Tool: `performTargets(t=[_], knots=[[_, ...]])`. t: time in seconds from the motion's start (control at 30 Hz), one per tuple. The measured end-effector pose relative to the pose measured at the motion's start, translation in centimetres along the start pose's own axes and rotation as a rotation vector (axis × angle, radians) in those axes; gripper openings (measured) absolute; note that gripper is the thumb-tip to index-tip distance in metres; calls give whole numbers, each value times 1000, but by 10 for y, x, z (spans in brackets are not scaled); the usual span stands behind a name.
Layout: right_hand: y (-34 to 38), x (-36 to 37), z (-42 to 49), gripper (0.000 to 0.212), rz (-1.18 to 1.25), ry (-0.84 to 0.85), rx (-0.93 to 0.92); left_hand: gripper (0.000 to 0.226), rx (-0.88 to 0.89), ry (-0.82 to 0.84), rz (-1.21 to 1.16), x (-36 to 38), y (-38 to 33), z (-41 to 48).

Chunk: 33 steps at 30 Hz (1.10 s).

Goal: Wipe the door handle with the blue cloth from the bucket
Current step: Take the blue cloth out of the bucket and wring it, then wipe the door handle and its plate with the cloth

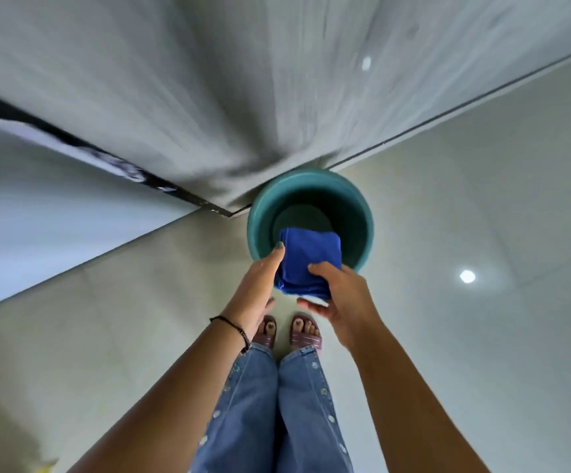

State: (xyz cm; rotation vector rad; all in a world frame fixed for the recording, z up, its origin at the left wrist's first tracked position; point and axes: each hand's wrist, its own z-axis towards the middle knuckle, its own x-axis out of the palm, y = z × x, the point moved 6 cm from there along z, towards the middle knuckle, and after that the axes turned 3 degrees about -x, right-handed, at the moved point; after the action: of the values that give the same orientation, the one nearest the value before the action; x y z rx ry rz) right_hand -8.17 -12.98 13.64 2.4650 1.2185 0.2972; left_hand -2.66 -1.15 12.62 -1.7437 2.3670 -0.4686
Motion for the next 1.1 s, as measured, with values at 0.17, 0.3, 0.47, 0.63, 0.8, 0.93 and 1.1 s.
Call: performTargets(t=[0.17,0.3,0.47,0.63,0.8,0.93,1.1], knots=[[36,20,-156,23,-256,122,-76,38,139,16,-218,-22,-30,-155],[70,56,-271,45,-565,165,-448,28,308,-98,-139,-70,-51,-271],[53,145,-406,53,-902,290,-997,38,536,-209,-79,-160,-39,-403],[-48,262,-491,85,-1039,511,-1006,33,568,-327,-236,-294,25,-503],[-136,387,-579,82,-1040,793,-1090,31,597,-352,-406,-431,87,-585],[-165,471,-630,78,-905,849,-1206,28,663,-446,-461,-516,101,-637],[-177,565,-649,69,-774,887,-1184,31,759,-515,-430,-605,88,-669]])
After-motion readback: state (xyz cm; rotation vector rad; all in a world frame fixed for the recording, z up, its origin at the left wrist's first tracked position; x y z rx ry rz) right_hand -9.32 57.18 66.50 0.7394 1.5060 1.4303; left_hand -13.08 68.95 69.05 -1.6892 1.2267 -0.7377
